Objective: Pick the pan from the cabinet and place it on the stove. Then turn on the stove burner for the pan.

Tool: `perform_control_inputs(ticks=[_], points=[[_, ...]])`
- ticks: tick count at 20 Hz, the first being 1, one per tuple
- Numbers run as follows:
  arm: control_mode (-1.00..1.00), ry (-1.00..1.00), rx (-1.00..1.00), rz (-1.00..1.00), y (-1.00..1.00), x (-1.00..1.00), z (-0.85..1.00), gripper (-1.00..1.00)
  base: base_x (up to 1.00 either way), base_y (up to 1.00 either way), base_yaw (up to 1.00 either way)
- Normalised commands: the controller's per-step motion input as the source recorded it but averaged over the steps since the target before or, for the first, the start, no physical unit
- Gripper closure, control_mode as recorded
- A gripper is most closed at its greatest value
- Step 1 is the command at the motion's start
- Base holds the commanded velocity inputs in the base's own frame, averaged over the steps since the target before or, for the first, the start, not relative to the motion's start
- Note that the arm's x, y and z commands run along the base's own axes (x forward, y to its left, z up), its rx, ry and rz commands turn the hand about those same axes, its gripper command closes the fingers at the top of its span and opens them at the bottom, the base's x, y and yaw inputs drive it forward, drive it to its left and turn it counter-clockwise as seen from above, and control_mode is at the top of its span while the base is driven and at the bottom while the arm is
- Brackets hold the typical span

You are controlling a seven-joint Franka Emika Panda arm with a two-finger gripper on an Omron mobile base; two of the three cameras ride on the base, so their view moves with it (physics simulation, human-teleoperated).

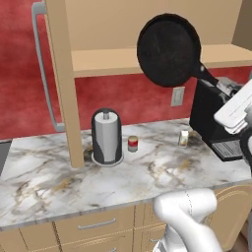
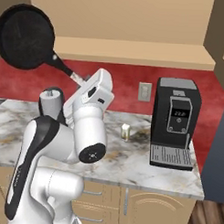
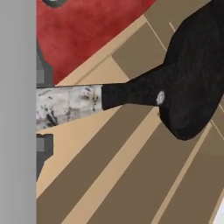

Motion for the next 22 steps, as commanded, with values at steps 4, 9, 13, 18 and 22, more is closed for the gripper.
perform_control_inputs(ticks=[4,9,13,18,22], points=[[1.0,0.0,0.0,0.0,0.0,0.0,0.0,1.0,-0.46,0.0,0.0],[1.0,0.0,0.0,0.0,0.0,0.0,0.0,1.0,-0.68,0.0,0.0],[1.0,0.0,0.0,0.0,0.0,0.0,0.0,1.0,-0.78,0.0,0.0],[1.0,0.0,0.0,0.0,0.0,0.0,0.0,1.0,-0.73,0.09,0.0],[1.0,0.0,0.0,0.0,0.0,0.0,0.0,1.0,-0.62,0.29,0.0]])
